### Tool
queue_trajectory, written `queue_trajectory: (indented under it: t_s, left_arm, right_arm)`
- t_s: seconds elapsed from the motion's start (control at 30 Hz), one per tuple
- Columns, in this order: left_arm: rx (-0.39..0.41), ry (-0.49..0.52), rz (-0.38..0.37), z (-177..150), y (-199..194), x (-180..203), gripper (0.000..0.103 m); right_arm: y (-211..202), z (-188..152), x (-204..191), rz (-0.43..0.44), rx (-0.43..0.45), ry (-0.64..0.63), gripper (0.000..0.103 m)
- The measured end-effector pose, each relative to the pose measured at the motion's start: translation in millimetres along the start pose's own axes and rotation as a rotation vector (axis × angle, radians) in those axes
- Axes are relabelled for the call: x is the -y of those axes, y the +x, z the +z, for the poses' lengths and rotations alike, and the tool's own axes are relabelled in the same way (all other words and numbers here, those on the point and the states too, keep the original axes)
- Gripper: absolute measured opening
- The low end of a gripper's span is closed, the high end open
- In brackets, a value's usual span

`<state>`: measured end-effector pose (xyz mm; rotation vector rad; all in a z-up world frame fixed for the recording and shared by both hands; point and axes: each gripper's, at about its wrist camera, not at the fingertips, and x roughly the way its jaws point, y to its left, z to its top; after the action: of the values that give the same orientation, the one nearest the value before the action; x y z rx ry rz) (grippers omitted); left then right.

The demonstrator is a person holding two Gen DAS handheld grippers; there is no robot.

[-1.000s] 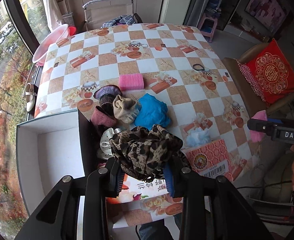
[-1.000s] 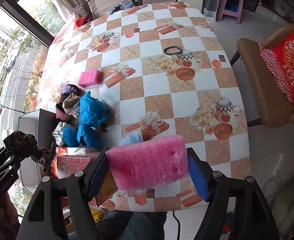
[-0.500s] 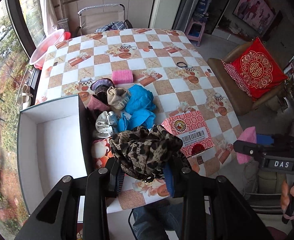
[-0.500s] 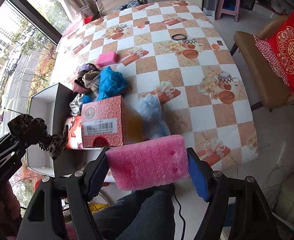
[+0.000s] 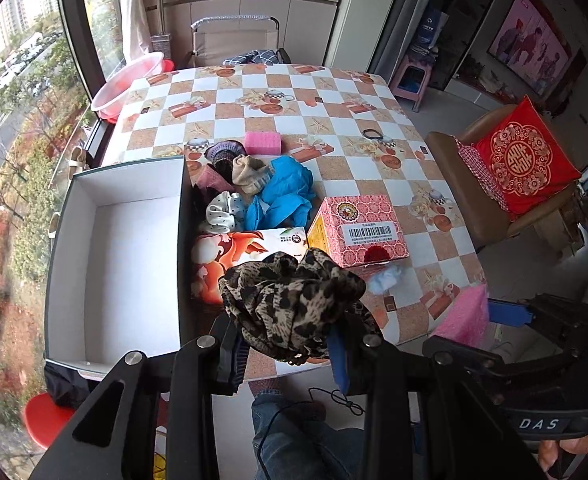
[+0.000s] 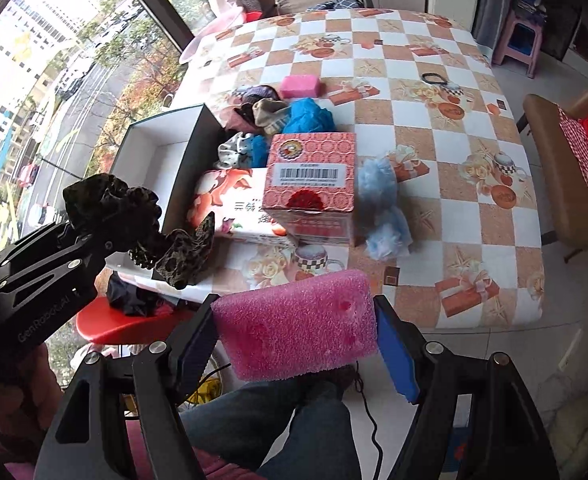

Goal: Organize soft objects
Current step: 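Carry the pink sponge and leopard-print scrunchie with both tools over the white box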

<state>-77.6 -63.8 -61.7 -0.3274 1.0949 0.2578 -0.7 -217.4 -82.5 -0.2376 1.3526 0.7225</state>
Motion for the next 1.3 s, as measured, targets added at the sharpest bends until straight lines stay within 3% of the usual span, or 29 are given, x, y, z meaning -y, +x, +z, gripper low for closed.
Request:
queue_trajectory:
  t_s: [0.57,0.93,1.3]
  left_arm:
    - [0.049,-0.142,0.102,-46.5,-43.0,-40.6,0.036]
    - [0.063,-0.175,0.130,-22.4,-39.2,-86.0,0.036]
    - [0.056,-0.170,0.142,37.3,-17.8,-158.3,0.036]
  right_arm:
    - [-0.4,-17.9,-59.8,0.067,0.003,-0.161,0.075]
    - [13.1,20.8,-86.7,0.075,0.015,-0.179,0.075]
    - [44.9,101.6,-131.8,0.077,0.015,-0.185,0.075]
